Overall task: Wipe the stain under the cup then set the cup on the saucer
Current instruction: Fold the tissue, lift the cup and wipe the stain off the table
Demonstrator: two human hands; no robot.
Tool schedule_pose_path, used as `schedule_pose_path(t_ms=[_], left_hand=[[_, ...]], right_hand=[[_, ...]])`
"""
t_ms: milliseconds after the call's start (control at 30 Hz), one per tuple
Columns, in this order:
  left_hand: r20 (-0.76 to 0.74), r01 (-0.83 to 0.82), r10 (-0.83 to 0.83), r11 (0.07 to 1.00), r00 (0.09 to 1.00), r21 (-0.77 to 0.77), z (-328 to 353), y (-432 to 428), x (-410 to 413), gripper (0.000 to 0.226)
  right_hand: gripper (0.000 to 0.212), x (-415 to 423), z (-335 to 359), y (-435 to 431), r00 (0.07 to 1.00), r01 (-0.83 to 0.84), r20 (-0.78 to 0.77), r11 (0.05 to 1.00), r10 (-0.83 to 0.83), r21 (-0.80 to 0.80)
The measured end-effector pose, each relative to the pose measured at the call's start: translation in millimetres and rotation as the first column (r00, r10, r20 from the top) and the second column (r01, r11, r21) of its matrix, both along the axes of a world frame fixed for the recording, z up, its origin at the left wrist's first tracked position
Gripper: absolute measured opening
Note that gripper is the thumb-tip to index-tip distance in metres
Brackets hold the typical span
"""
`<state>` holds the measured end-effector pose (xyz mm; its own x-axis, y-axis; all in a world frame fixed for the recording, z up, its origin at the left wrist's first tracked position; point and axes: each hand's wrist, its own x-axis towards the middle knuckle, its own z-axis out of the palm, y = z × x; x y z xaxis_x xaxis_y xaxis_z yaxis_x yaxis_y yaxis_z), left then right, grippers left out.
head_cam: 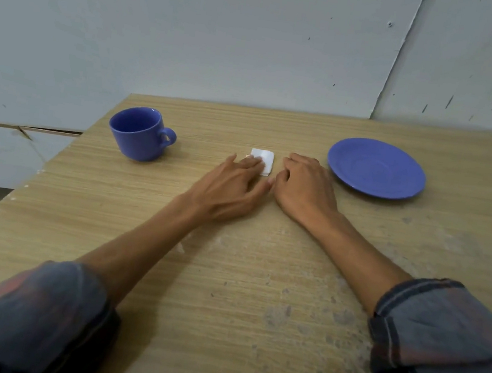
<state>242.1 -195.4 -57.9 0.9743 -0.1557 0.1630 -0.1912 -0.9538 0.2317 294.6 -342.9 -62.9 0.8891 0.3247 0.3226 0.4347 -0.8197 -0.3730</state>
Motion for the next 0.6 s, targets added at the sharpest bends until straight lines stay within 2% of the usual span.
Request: schedule_pose_path(t_ms=[67,167,233,300,400,500,600], left_hand=[[0.017,-0.069,0.069,0.997,0.997,0.026,3,24,-2,0.055],[-0.015,-0.264,0.268,0.955,0.963,0.137,9,40,3,0.052],[-0.017,-0.289,0.300,0.932,0.954,0.217,10,26,13,0.061],[0.001,-0.317,0.322,0.932,0.947,0.176,13,7,20,0.075],[0.066,-0.281,0.274,0.949,0.960,0.142,12,-9,22,0.070],[0.138,-0.236,0.232,0.972,0.963,0.013,11,-9,15,0.051],[0.174,-0.111,0.105,0.993,0.979,0.025,8,-6,0,0.043]], right_hand=[[0.033,0,-1,0,1.000,-0.008,0.004,1.000,0.008,-0.006],[0.032,0,-1,1,1.000,-0.018,0.004,1.000,0.018,-0.017],[0.034,0,0,1,1.000,-0.015,0.004,1.000,0.015,-0.024],[0.037,0,-1,1,1.000,-0.011,-0.001,1.000,0.011,-0.029],[0.036,0,-2,1,1.000,-0.015,-0.007,0.999,0.014,-0.033],[0.033,0,-2,1,1.000,-0.017,0.000,1.000,0.017,-0.023],[0.030,0,-1,1,1.000,-0.019,0.009,1.000,0.019,-0.016]])
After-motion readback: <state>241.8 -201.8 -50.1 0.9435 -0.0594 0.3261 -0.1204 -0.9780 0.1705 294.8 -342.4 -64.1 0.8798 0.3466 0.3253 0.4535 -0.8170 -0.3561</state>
